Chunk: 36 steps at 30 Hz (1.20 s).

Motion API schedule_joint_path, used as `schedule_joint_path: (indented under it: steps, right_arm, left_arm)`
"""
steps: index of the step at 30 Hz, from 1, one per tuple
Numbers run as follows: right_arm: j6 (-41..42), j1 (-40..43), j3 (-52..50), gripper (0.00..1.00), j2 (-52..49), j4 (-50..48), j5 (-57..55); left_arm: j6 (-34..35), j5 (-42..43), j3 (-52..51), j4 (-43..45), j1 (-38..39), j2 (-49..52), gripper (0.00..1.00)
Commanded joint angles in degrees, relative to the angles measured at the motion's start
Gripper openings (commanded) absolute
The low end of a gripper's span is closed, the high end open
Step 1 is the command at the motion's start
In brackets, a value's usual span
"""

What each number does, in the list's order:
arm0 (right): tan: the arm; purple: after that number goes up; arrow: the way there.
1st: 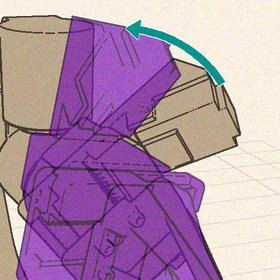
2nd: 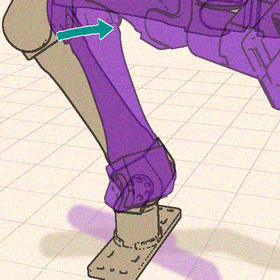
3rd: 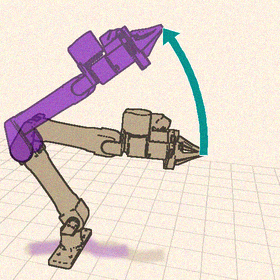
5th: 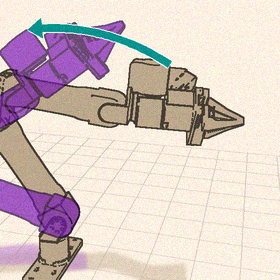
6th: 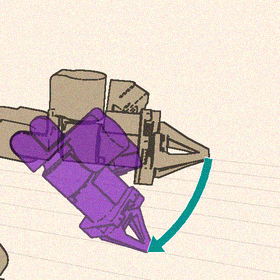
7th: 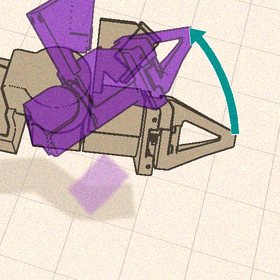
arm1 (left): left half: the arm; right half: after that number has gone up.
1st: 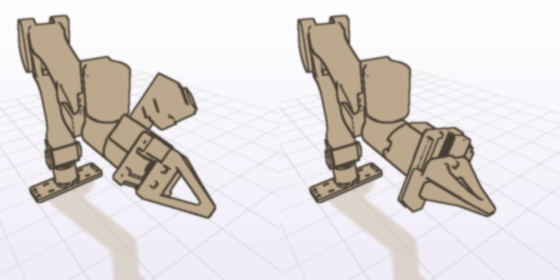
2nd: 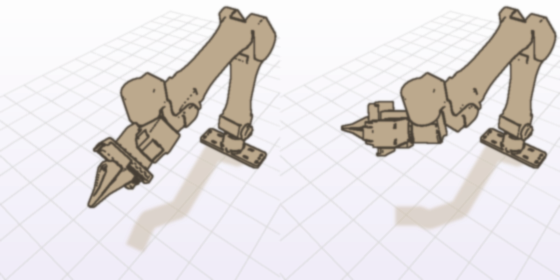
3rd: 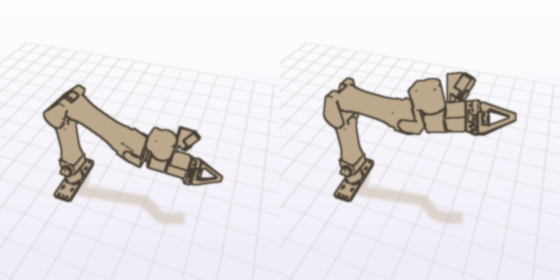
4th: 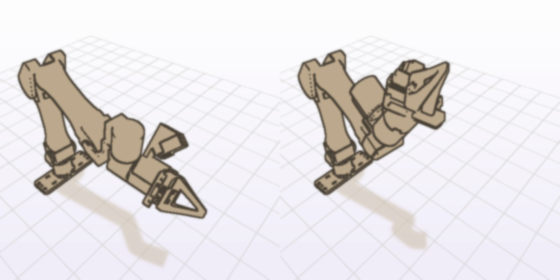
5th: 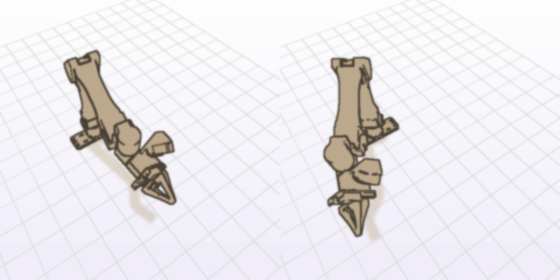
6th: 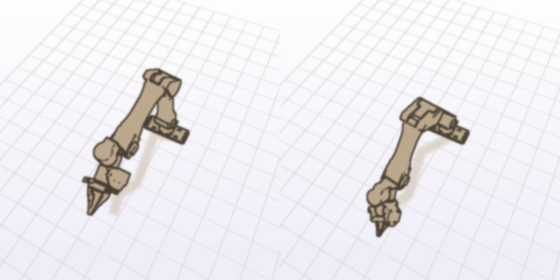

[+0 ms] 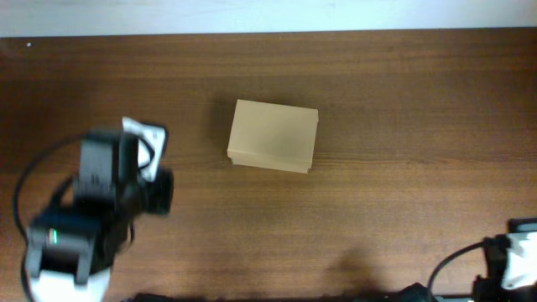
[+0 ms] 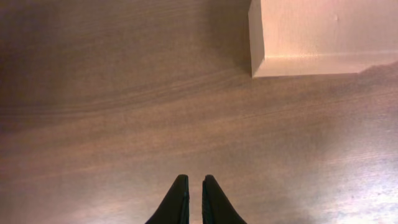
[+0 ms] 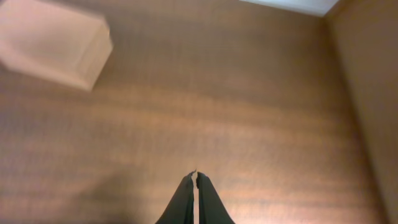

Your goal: Pack container

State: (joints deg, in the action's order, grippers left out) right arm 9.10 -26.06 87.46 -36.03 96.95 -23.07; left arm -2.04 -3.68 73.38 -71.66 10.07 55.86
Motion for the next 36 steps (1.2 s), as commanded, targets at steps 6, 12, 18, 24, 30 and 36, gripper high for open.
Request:
schedule_joint_path:
  steps: [6, 12, 18, 24, 30, 36]
  right_arm:
    - [2.54, -0.94, -13.16, 0.04, 0.68, -5.95, 6.93]
    - [2.32, -0.94, -14.69, 0.67, 0.68, -10.03, 3.34]
    - [2.34, -0.94, -14.71, 0.99, 0.68, -10.54, 3.13]
    - [2.34, -0.94, -14.71, 0.99, 0.68, -10.43, 3.13]
    - [2.34, -0.94, -14.71, 0.99, 0.68, -10.43, 3.13]
    - [2.34, -0.92, -14.73, 0.99, 0.7, -10.43, 2.95]
  left_arm:
    - [1.33, -0.66, -12.96, 6.29, 0.24, -11.67, 0.56]
    - [1.33, -0.66, -13.68, 6.1, 0.24, -11.23, 1.0]
    - [1.36, -0.24, -13.68, 6.14, 0.24, -11.19, 1.0]
    - [1.36, -0.24, -13.68, 6.1, 0.24, -11.19, 1.0]
    - [1.36, -0.24, -13.68, 6.1, 0.24, -11.19, 1.0]
    - [1.33, -0.24, -13.68, 6.1, 0.24, -11.19, 1.0]
